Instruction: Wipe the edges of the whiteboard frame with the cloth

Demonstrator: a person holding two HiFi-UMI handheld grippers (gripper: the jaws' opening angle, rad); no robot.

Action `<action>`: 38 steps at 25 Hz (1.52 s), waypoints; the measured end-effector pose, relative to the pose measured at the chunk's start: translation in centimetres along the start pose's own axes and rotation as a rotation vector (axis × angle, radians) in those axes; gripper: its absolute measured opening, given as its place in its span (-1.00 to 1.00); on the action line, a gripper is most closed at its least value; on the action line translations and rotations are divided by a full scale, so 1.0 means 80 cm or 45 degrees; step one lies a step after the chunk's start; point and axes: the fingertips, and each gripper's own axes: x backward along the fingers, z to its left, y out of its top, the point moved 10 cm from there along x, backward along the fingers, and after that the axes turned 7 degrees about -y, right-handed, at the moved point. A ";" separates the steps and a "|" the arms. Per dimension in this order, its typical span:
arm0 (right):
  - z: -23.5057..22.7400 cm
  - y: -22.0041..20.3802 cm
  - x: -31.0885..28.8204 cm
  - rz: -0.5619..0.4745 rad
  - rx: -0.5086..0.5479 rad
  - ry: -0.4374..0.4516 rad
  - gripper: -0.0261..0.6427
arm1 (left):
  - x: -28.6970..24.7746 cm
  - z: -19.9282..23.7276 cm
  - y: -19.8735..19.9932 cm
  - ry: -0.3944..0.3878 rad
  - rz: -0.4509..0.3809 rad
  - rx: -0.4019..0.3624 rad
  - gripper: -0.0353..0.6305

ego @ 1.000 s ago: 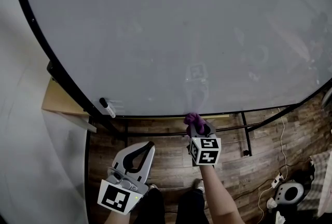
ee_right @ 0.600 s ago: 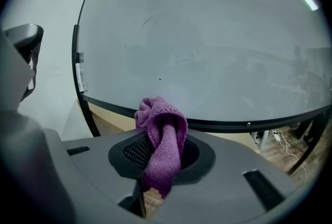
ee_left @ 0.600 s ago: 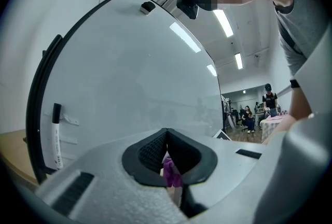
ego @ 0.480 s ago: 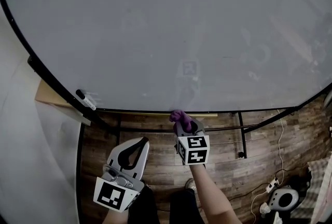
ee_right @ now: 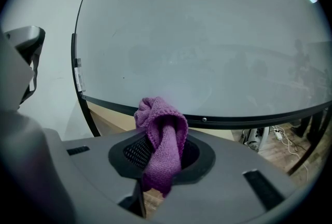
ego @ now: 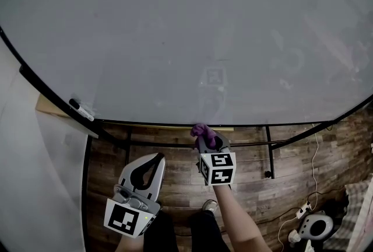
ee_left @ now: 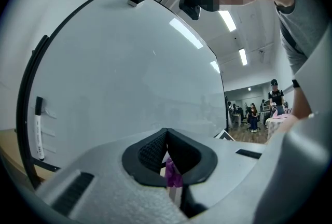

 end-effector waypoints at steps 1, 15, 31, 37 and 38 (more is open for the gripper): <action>-0.006 0.000 0.002 0.000 -0.002 -0.004 -0.68 | -0.003 -0.005 -0.001 0.002 0.016 0.014 -0.84; -0.066 -0.011 0.013 0.025 0.010 -0.054 -0.68 | -0.040 -0.036 -0.005 -0.014 0.003 0.007 -0.84; -0.158 -0.019 0.034 0.021 -0.023 -0.124 -0.68 | -0.102 -0.088 -0.004 -0.054 -0.020 -0.026 -0.84; -0.190 -0.021 0.044 0.022 -0.021 -0.142 -0.68 | -0.120 -0.111 -0.003 -0.060 -0.028 -0.040 -0.84; -0.196 -0.022 0.045 0.022 -0.020 -0.146 -0.68 | -0.123 -0.115 -0.002 -0.059 -0.024 -0.038 -0.84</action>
